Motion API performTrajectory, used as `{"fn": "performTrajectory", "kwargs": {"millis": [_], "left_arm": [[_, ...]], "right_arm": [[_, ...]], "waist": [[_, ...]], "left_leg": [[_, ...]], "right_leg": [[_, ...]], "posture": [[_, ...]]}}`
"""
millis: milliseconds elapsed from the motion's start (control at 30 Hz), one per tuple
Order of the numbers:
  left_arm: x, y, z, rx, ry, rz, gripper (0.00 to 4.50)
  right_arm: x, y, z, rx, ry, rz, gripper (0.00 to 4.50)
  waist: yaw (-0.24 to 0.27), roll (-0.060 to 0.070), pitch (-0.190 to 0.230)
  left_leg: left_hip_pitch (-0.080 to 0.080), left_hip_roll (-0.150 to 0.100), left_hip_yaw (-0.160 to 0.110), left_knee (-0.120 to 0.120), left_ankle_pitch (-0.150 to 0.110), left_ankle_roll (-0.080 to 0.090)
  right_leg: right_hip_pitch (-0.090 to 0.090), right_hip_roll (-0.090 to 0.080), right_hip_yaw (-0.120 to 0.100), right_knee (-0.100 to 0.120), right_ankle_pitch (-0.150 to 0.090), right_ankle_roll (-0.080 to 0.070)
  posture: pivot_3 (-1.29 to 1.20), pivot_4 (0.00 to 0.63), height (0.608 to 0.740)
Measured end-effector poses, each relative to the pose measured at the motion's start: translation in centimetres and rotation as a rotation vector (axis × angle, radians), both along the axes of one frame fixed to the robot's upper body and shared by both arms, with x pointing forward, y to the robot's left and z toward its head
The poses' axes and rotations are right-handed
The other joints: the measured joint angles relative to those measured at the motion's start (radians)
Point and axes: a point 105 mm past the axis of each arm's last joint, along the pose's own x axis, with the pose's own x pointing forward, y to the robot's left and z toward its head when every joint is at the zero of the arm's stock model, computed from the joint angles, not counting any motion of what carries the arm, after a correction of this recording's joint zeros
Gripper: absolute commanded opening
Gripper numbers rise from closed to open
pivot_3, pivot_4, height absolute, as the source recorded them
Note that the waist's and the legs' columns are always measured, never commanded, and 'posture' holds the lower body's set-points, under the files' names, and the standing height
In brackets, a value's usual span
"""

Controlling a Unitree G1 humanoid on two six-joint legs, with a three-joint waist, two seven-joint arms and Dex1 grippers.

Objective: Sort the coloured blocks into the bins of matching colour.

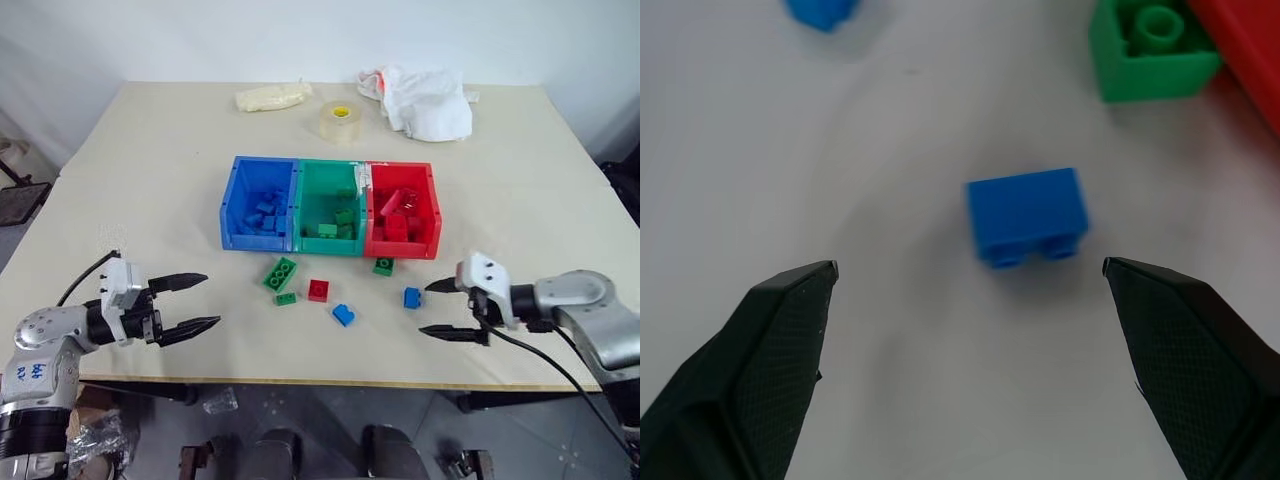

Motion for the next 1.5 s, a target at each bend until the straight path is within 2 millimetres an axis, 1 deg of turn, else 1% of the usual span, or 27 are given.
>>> {"fn": "performTrajectory", "kwargs": {"millis": [100, 233, 267, 300, 533, 667, 733, 833, 900, 967, 1033, 1100, 1200, 1300, 1333, 1433, 1500], "left_arm": [[-0.5, 0.0, -0.1, 0.003, -0.003, 0.020, 4.50], [-0.8, -0.2, -0.1, -0.003, -0.008, 0.040, 4.50], [-0.9, -0.2, -0.1, -0.005, -0.011, 0.045, 4.50], [-1.0, -0.2, -0.1, -0.007, -0.011, 0.047, 4.50], [-0.9, -0.4, -0.1, -0.022, -0.016, 0.058, 4.50], [-0.4, -0.9, 0.3, -0.035, -0.034, 0.046, 4.50], [-0.3, -1.0, 0.4, -0.037, -0.042, 0.041, 4.50], [-0.2, -1.1, 0.5, -0.038, -0.045, 0.035, 4.50], [-0.1, -1.2, 0.4, -0.043, -0.044, 0.030, 4.50], [0.1, -1.3, 0.4, -0.050, -0.048, 0.026, 4.50], [0.4, -1.5, 0.5, -0.054, -0.060, 0.021, 4.50], [0.8, -1.8, 0.8, -0.055, -0.088, 0.014, 4.50], [1.3, -1.6, 1.0, -0.052, -0.116, 0.030, 4.50], [1.7, -2.2, 1.2, -0.056, -0.145, 0.019, 4.50], [1.7, -2.3, 1.3, -0.057, -0.152, 0.017, 4.50], [1.7, -2.4, 1.2, -0.057, -0.157, 0.021, 4.50], [1.6, -2.3, 1.0, -0.059, -0.156, 0.029, 4.50]], "right_arm": [[1.0, 0.3, -0.4, -0.003, -0.019, 0.009, 4.46], [1.7, 0.6, -0.5, 0.006, -0.036, 0.020, 4.46], [1.8, 0.6, -0.5, 0.009, -0.036, 0.023, 4.07], [1.9, 0.6, -0.5, 0.013, -0.037, 0.019, 3.84], [1.8, 1.4, -0.6, 0.045, -0.028, 0.023, 1.48], [1.2, 2.1, -0.7, 0.078, -0.016, 0.022, 1.45], [1.1, 2.4, -0.3, 0.093, -0.024, 0.017, 1.45], [1.3, 2.8, 1.8, 0.128, -0.085, -0.003, 1.45], [1.8, 3.5, 3.7, 0.151, -0.131, -0.008, 1.45], [2.5, 4.9, 5.8, 0.192, -0.179, 0.009, 1.45], [3.3, 7.0, 8.1, 0.240, -0.240, 0.050, 1.45], [4.0, 9.1, 9.4, 0.265, -0.275, 0.090, 1.45], [6.1, 12.3, 9.4, 0.272, -0.286, 0.106, 1.45], [8.4, 16.1, 9.7, 0.282, -0.302, 0.105, 1.45], [8.9, 17.5, 10.1, 0.288, -0.317, 0.115, 1.45], [9.9, 20.5, 11.1, 0.309, -0.356, 0.121, 1.45], [10.3, 22.2, 11.4, 0.319, -0.365, 0.124, 2.17]], "waist": [[-0.003, 0.000, 0.000], [-0.005, 0.000, 0.000], [-0.006, 0.000, 0.000], [-0.006, 0.000, 0.000], [-0.004, 0.000, 0.000], [-0.003, 0.000, 0.000], [-0.003, 0.000, 0.000], [-0.002, 0.000, 0.000], [-0.003, 0.000, 0.000], [-0.007, 0.000, 0.000], [-0.011, 0.000, 0.000], [-0.015, 0.000, 0.000], [-0.024, -0.001, 0.000], [-0.035, 0.000, 0.000], [-0.040, 0.000, 0.000], [-0.057, 0.000, 0.000], [-0.065, 0.000, 0.000]], "left_leg": [[0.000, 0.001, 0.000, 0.000, 0.000, 0.000], [0.001, 0.001, 0.001, 0.000, 0.000, 0.000], [0.001, 0.002, 0.001, 0.000, 0.000, 0.000], [0.001, 0.002, 0.001, 0.000, 0.000, 0.000], [0.001, 0.002, 0.001, 0.000, 0.000, 0.000], [0.001, 0.001, 0.001, 0.000, 0.000, 0.000], [0.000, 0.001, 0.001, 0.000, 0.000, 0.000], [0.000, 0.001, 0.001, 0.000, 0.000, 0.000], [0.000, 0.001, 0.001, 0.000, 0.000, 0.000], [0.000, 0.002, 0.001, 0.000, 0.000, -0.001], [0.000, 0.002, 0.001, -0.001, 0.000, -0.001], [0.000, 0.002, 0.001, -0.001, 0.000, -0.001], [0.000, 0.001, 0.000, -0.001, 0.000, -0.001], [0.000, 0.001, 0.000, -0.002, 0.000, -0.001], [0.000, 0.001, -0.001, -0.002, 0.000, -0.001], [0.000, 0.001, -0.003, -0.003, 0.000, -0.001], [0.000, 0.001, -0.004, -0.004, 0.000, -0.001]], "right_leg": [[0.000, 0.001, 0.000, 0.000, 0.000, 0.000], [0.000, 0.002, 0.000, 0.000, 0.000, 0.000], [0.000, 0.002, 0.000, 0.000, 0.000, 0.000], [0.000, 0.002, 0.000, 0.000, 0.000, 0.000], [0.000, 0.002, 0.000, 0.000, 0.000, 0.000], [0.000, 0.002, 0.000, 0.000, 0.000, 0.000], [0.000, 0.001, 0.000, 0.000, 0.000, 0.000], [0.000, 0.001, 0.000, 0.000, 0.000, 0.000], [0.000, 0.001, 0.000, 0.000, 0.000, 0.000], [-0.001, 0.002, 0.000, 0.000, 0.000, 0.000], [-0.001, 0.002, 0.000, 0.001, 0.000, 0.000], [-0.001, 0.002, 0.000, 0.001, 0.000, 0.000], [-0.001, 0.002, 0.000, 0.002, 0.000, -0.001], [-0.003, 0.003, -0.001, 0.003, 0.000, -0.001], [-0.003, 0.003, -0.001, 0.004, 0.000, -0.001], [-0.004, 0.003, -0.003, 0.005, 0.001, -0.001], [-0.004, 0.003, -0.003, 0.006, 0.001, -0.002]], "posture": [[0.00, 0.150, 0.740], [0.00, 0.150, 0.740], [0.00, 0.150, 0.740], [0.00, 0.150, 0.740], [0.00, 0.150, 0.740], [0.00, 0.150, 0.740], [0.00, 0.150, 0.740], [0.00, 0.150, 0.740], [0.00, 0.150, 0.740], [0.00, 0.150, 0.740], [0.00, 0.150, 0.740], [0.00, 0.150, 0.740], [0.00, 0.150, 0.740], [0.00, 0.150, 0.740], [0.00, 0.150, 0.740], [0.00, 0.150, 0.740], [0.00, 0.150, 0.740]]}}
